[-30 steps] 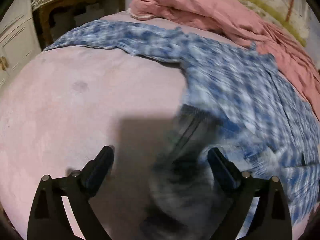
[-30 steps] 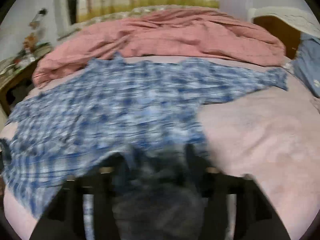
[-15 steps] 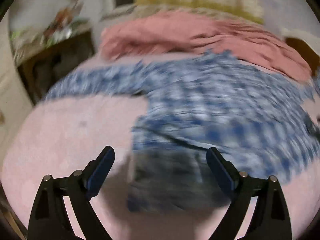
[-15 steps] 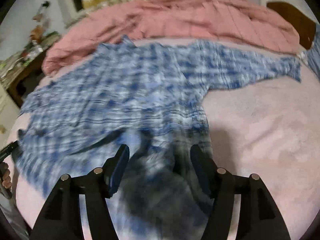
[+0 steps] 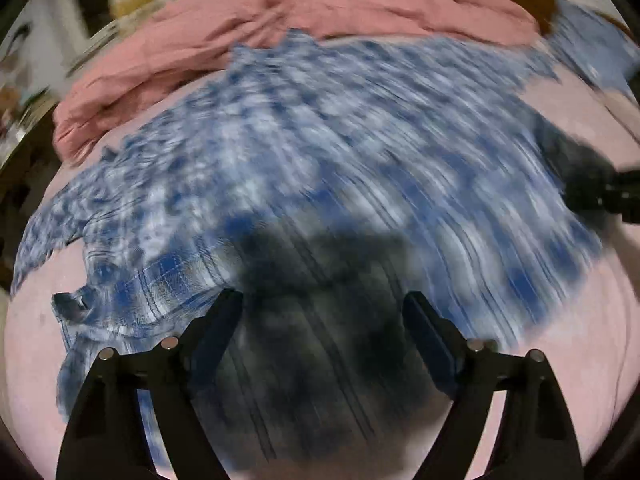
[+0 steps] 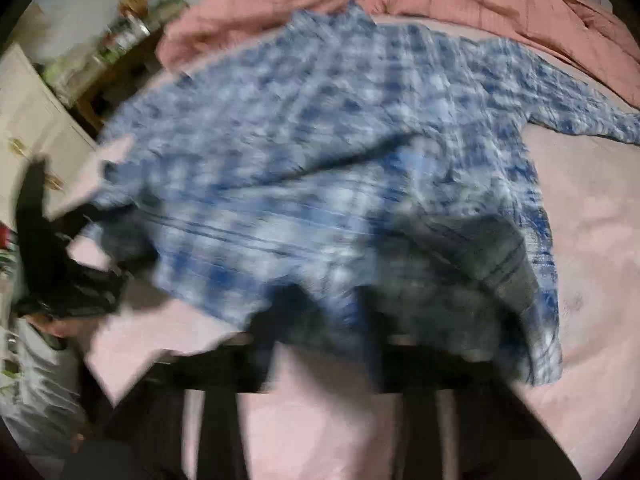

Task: Fold large clothes

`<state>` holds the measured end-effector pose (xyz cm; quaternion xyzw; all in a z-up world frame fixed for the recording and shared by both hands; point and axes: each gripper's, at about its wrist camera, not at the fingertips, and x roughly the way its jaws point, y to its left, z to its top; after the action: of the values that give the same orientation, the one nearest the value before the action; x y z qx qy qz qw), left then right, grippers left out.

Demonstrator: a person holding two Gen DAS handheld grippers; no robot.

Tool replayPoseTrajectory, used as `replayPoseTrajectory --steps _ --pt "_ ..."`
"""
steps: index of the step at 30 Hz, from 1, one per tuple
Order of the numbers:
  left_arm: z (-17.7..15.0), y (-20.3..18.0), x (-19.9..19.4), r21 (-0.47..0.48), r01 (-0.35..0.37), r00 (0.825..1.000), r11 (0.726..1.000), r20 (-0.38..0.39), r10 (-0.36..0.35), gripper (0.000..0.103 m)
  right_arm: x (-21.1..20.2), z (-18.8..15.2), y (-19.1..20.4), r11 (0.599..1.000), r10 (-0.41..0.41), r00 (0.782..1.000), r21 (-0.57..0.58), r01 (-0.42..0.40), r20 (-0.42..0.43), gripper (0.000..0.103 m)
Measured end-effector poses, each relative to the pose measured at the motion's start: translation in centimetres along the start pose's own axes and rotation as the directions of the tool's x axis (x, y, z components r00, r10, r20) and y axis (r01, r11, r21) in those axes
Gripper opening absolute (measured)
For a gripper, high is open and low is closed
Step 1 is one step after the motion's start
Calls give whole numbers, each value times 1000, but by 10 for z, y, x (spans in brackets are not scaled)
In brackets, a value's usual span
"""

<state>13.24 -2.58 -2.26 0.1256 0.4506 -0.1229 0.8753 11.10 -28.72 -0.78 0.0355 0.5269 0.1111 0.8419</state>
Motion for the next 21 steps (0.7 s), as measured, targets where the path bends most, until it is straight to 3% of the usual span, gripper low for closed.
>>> replayPoseTrajectory --steps 2,3,5,7,10,11,12,13,15,17,18,19,21 --pt "14 19 9 -90 -3 1000 996 2 3 81 3 13 -20 993 -87 994 82 82 67 13" --pt "18 26 12 -118 -15 1000 993 3 15 79 -3 21 -34 979 -169 977 137 151 128 13" --pt "25 44 19 -163 -96 995 982 21 101 77 -12 31 -54 955 -257 946 203 217 198 13" --pt "27 63 17 -198 -184 978 963 60 199 77 -17 39 -76 922 -345 911 263 284 226 13" --pt "21 91 3 -280 -150 973 948 130 192 77 -29 36 -96 875 -449 853 325 359 266 13" --pt "16 101 -7 -308 -110 974 945 157 164 77 -34 33 -100 870 -458 843 335 361 282 13" --pt "10 110 -20 -326 -65 972 943 195 135 77 -38 31 -100 881 -437 848 335 335 301 13" --pt "2 116 -33 -337 -37 966 941 228 120 77 -46 24 -100 912 -365 868 318 260 336 13" --pt "-12 130 -56 -360 -33 955 933 265 136 79 -66 10 -90 962 -209 892 249 113 402 13" --pt "-28 146 -75 -392 -67 951 917 254 178 84 -81 -5 -76 982 -138 877 181 59 461 15" --pt "-37 155 -81 -407 -81 952 910 238 191 86 -86 -11 -67 988 -127 863 142 65 488 16" --pt "-46 161 -84 -415 -83 956 906 223 190 86 -85 -14 -58 988 -142 857 126 91 495 24" --pt "-66 171 -86 -426 -85 967 901 183 178 86 -84 -22 -49 974 -223 842 139 177 491 49"
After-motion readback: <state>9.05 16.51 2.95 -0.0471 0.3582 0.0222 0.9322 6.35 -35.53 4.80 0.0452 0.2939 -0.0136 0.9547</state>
